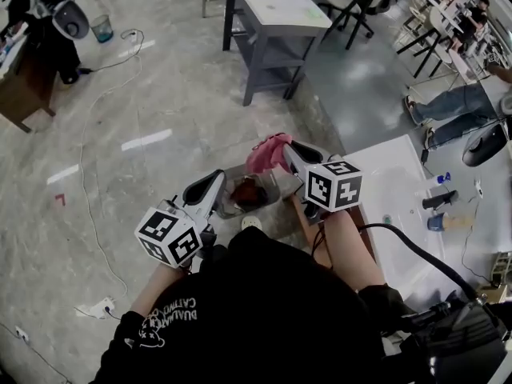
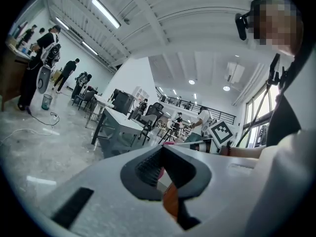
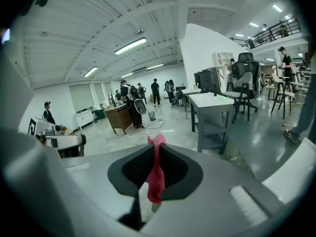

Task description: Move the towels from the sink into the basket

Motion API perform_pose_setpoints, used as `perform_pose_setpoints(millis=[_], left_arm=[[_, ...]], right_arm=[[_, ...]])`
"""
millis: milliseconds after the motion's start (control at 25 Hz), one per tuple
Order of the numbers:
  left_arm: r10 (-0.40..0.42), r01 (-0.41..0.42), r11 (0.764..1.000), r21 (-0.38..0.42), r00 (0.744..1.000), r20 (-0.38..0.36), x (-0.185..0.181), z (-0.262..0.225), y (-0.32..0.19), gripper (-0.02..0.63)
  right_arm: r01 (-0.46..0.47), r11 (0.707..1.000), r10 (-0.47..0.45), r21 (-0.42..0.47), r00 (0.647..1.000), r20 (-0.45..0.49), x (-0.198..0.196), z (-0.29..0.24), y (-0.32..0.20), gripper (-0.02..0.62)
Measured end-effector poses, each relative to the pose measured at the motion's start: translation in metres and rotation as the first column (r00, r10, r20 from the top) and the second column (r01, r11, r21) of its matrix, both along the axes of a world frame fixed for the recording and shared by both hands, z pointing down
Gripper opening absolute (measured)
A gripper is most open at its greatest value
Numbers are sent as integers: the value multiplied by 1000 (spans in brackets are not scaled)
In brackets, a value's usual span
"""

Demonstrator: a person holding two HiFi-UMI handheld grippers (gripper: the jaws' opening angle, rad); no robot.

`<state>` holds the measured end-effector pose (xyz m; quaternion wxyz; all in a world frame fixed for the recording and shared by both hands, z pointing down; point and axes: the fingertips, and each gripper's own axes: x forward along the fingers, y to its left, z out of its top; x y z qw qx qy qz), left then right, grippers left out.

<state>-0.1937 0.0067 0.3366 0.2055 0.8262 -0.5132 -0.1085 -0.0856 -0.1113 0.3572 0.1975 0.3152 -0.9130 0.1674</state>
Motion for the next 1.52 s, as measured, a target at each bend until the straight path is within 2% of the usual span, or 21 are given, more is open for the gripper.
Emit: perform_pose_setpoints(millis=[320,680,1080,1280,1520], left_arm=[[-68,68,998,-7,997,-22,-8,0,-63,5],[-141,140,990,-24,990,-13,-21,-2,-134,5],[-214,213,975,-62,977,-19,-34,10,-188,5],[-242,240,968,-78,970,-21,-33,22,-204,6],[-246,242,961,-133,969,-13,-32,45,-218,6]], right_arm=[[72,996,-74,-46,997,-30,-16,16,-65,38],[139,988,-141,-70,990,-28,-37,19,-143,38],[221,966,-228,-136,973,-44,-60,41,-195,38],[263,949,-275,-174,960,-50,-62,63,-203,40],[272,930,-289,-246,957,-33,-67,94,-209,38]])
